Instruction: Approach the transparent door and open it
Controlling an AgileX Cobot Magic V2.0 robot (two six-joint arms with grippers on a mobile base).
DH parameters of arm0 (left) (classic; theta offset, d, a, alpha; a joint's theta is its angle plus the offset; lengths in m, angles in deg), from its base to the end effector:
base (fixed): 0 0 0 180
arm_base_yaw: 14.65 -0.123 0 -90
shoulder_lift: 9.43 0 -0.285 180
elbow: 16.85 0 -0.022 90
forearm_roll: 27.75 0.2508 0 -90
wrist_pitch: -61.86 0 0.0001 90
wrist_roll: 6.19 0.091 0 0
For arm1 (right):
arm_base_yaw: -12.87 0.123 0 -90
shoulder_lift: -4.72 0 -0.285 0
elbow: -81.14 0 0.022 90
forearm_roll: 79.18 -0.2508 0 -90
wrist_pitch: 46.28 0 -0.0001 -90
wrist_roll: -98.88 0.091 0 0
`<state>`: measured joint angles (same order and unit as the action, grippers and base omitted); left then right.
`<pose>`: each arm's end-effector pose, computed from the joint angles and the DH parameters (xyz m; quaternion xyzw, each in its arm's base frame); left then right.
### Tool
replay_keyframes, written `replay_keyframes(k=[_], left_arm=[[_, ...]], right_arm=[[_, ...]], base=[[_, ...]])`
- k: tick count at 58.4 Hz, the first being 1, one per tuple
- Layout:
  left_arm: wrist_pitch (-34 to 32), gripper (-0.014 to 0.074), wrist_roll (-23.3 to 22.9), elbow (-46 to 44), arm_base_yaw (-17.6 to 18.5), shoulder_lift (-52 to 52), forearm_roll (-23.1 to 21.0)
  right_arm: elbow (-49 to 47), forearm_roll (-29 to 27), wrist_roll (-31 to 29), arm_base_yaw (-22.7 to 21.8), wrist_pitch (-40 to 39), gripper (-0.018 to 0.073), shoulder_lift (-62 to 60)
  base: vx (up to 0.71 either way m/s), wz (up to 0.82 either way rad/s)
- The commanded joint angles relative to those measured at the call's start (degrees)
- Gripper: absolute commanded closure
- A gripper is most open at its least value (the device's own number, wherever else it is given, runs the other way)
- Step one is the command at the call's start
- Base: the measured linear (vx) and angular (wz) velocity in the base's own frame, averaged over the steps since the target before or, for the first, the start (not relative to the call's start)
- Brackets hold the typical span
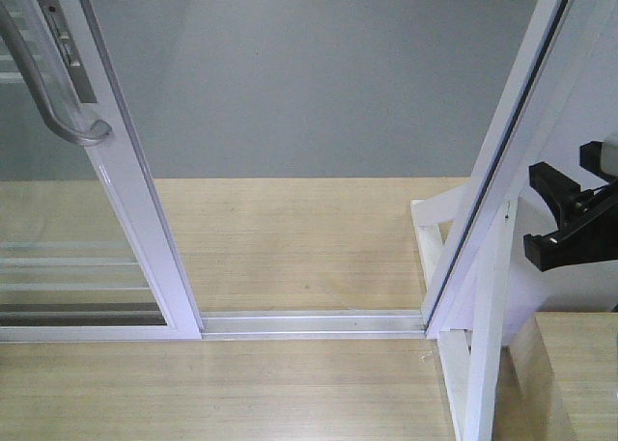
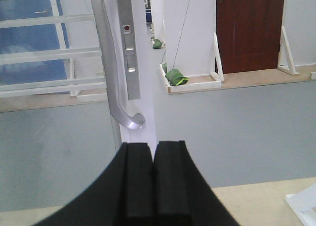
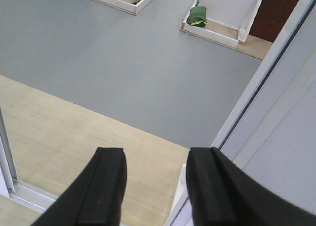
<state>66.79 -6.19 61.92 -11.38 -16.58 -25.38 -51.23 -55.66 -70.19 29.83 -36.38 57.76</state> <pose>0.0567 -0.0029 0.1968 0.0337 0.7115 -0.0043 0.7019 0.1593 0.0420 0.2951 -0.1872 0.7960 -0.0046 0.5756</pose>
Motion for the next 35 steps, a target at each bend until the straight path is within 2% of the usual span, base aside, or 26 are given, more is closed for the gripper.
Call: replay_keyframes(k=[1,25,35], left_arm=[[-5.3,0.0602,-0.5,1.7,-0.2,0.8,-0.5],[-5.3,0.0602,-0.5,1.7,-0.2,0.8,-0.5],[-5.3,0.0602,-0.5,1.7,-0.2,0.8,-0.5]], right_arm=[[-1.8,0.5,-0.4,-0.3,-3.7,0.0186,0.0],[0.5,-0.2,-0.4,-0.3,-3.5,0.0188,-2.3],[6.6,-5.3,-0.4,-6.5,-3.7,0.0243,-13.3]], base=[[0.00,0.00],[0.00,0.00],[0.00,0.00]])
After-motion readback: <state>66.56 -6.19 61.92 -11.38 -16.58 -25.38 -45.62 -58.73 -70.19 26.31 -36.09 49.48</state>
